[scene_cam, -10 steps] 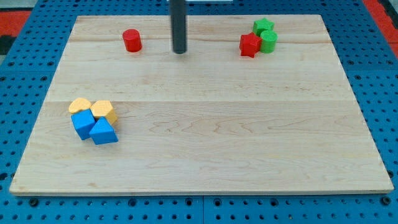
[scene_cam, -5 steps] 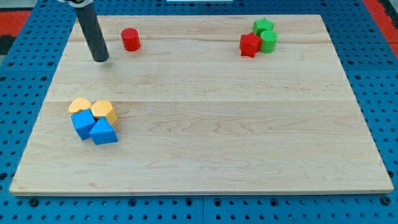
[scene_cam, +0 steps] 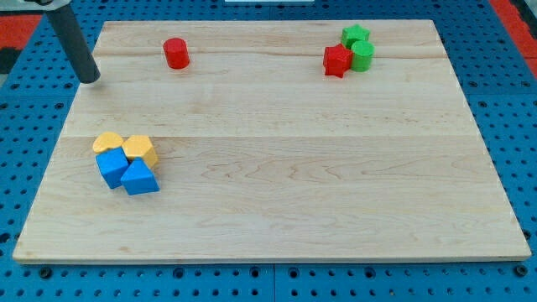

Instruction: Move your arm towards the top left

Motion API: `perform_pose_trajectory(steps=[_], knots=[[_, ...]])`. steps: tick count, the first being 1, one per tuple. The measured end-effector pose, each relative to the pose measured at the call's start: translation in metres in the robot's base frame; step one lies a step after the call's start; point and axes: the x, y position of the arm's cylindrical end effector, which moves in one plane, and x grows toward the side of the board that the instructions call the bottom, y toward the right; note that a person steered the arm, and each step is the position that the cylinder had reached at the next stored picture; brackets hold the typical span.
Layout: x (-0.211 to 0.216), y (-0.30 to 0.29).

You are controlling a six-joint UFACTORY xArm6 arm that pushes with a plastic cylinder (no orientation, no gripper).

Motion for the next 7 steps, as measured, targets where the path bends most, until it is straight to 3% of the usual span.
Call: perform_pose_trajectory(steps=[7], knots=[[-0.0162,-0.0036]])
